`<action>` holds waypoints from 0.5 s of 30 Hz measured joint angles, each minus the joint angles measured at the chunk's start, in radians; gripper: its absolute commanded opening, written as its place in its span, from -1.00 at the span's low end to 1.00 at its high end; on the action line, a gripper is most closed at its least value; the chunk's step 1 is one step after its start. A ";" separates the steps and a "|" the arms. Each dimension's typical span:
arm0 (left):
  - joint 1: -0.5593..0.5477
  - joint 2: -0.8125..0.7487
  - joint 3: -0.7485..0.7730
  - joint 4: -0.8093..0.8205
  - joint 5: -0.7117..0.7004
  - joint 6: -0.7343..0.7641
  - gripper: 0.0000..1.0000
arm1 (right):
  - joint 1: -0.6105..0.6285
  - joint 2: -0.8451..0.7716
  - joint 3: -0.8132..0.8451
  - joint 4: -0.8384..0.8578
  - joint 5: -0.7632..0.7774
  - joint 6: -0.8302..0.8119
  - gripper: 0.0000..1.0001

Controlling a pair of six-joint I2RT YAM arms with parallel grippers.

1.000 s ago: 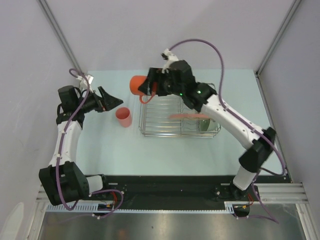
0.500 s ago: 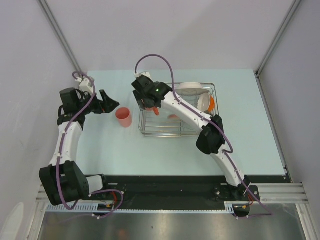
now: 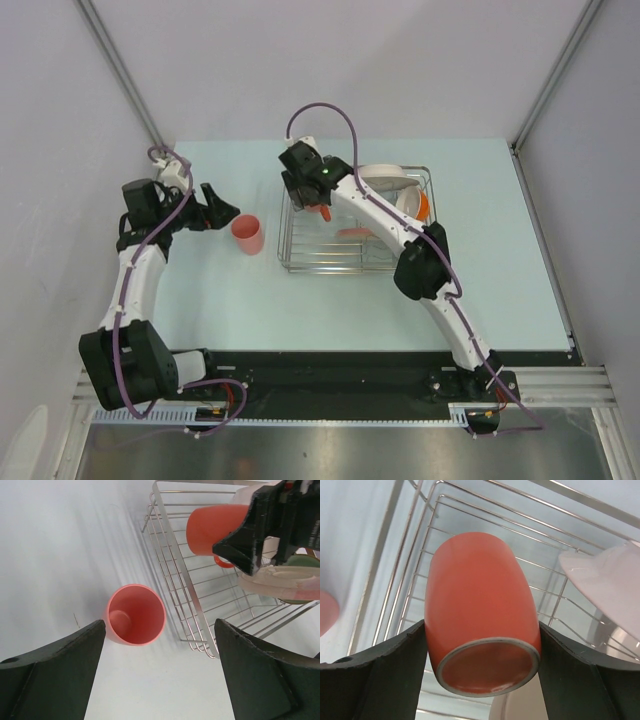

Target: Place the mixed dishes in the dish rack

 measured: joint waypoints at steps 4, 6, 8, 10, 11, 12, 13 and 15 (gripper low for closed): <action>0.000 0.005 -0.002 0.000 0.000 0.000 0.90 | -0.015 0.053 0.007 0.011 -0.011 -0.005 -1.00; 0.000 0.009 -0.002 0.001 0.000 0.000 0.90 | -0.022 0.080 0.007 0.018 -0.014 -0.010 -1.00; 0.000 0.012 -0.002 0.002 0.000 0.000 0.89 | -0.025 0.105 0.007 0.024 -0.018 -0.020 -1.00; 0.000 0.015 -0.002 0.005 0.000 0.001 0.89 | -0.026 0.113 0.009 0.034 -0.025 -0.023 -1.00; 0.000 0.016 -0.002 0.007 0.000 0.000 0.89 | -0.025 0.114 0.012 0.037 -0.030 -0.024 -1.00; 0.000 0.018 -0.003 0.011 0.000 0.000 0.89 | -0.025 0.114 0.014 0.042 -0.035 -0.024 -1.00; 0.000 0.018 -0.005 0.017 0.000 0.000 0.89 | -0.025 0.114 0.015 0.049 -0.040 -0.024 -1.00; 0.000 0.019 -0.011 0.029 0.001 0.000 0.89 | -0.025 0.119 0.019 0.057 -0.049 -0.024 -0.94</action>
